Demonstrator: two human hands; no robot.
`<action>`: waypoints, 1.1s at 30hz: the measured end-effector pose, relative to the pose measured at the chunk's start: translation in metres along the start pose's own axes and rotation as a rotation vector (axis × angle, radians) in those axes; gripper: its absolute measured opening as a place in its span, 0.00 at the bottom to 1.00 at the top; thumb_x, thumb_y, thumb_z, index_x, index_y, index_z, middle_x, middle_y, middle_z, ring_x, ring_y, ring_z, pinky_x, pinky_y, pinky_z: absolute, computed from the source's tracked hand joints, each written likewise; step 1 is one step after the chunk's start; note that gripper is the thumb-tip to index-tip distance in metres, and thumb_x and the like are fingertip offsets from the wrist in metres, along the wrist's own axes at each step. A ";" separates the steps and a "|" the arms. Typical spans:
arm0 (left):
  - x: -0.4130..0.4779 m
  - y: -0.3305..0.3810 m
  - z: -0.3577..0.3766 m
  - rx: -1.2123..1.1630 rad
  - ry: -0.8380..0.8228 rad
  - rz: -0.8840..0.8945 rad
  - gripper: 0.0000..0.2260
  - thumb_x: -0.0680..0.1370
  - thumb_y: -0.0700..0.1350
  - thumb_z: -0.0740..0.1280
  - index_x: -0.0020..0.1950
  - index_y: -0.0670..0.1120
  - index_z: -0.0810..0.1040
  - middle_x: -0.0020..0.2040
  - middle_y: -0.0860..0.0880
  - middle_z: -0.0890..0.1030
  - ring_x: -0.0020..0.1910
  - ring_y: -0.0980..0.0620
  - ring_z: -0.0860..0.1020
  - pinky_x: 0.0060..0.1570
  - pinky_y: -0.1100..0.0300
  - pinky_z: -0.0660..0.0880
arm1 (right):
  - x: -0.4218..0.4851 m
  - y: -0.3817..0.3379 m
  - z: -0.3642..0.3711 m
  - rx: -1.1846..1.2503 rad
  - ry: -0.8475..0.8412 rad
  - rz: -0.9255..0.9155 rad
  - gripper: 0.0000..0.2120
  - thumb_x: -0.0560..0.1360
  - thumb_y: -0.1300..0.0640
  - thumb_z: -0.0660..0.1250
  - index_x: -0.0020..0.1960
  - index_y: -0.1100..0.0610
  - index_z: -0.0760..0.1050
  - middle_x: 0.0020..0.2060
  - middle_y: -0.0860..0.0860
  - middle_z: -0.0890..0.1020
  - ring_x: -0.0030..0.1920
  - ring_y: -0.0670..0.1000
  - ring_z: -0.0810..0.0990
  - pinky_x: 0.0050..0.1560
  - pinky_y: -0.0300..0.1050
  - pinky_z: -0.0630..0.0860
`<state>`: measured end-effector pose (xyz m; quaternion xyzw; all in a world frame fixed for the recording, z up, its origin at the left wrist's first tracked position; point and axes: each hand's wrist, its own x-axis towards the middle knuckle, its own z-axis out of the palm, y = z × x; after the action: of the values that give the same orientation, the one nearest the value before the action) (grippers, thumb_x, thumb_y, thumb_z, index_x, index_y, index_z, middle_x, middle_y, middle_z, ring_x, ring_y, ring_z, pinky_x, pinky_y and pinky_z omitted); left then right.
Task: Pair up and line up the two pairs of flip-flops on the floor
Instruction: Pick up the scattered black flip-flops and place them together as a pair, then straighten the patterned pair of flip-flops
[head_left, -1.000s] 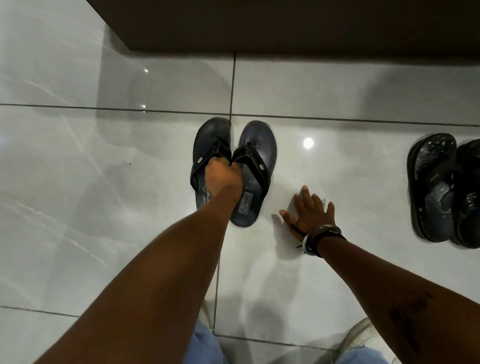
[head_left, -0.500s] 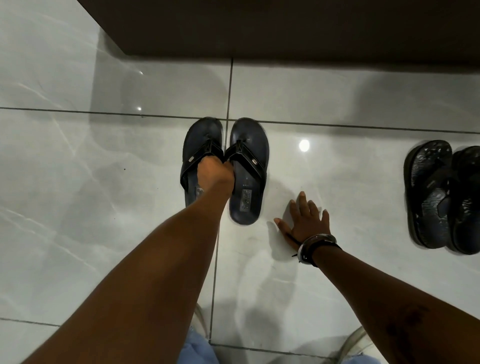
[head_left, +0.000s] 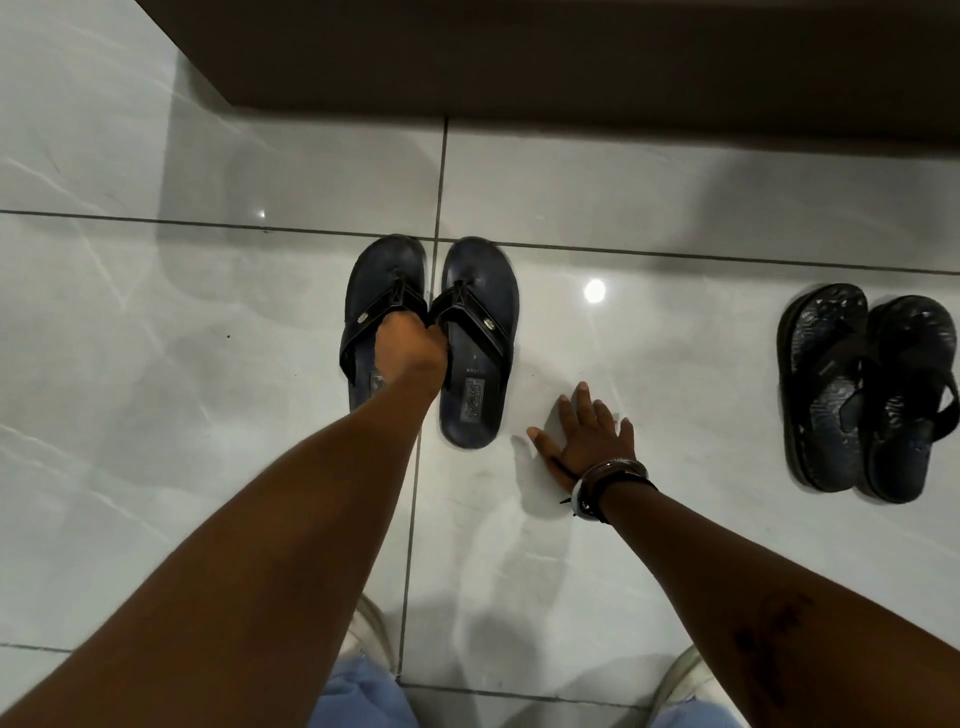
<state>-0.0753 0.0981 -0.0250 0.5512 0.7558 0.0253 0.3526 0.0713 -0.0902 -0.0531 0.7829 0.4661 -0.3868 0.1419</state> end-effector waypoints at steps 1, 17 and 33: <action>-0.003 0.000 0.000 0.019 0.001 0.013 0.12 0.77 0.45 0.67 0.48 0.36 0.81 0.48 0.38 0.84 0.49 0.38 0.82 0.53 0.50 0.80 | -0.001 0.001 -0.005 0.021 -0.018 0.006 0.38 0.75 0.30 0.45 0.79 0.50 0.47 0.79 0.50 0.43 0.79 0.55 0.48 0.76 0.63 0.48; -0.145 0.094 0.136 0.484 -0.133 0.848 0.37 0.77 0.60 0.64 0.76 0.37 0.60 0.77 0.34 0.59 0.77 0.36 0.58 0.76 0.42 0.52 | -0.044 0.206 -0.090 0.206 0.370 0.501 0.37 0.76 0.37 0.57 0.76 0.60 0.58 0.76 0.61 0.59 0.73 0.62 0.61 0.72 0.61 0.58; -0.200 0.091 0.259 0.657 -0.288 0.783 0.47 0.75 0.68 0.62 0.80 0.42 0.43 0.80 0.36 0.40 0.79 0.36 0.43 0.76 0.41 0.53 | 0.002 0.319 -0.085 0.562 0.448 0.657 0.20 0.76 0.46 0.65 0.64 0.56 0.76 0.65 0.61 0.69 0.67 0.63 0.68 0.68 0.61 0.67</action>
<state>0.1731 -0.1270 -0.0795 0.8715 0.4053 -0.1590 0.2256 0.3794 -0.2067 -0.0431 0.9607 0.0909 -0.2543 -0.0644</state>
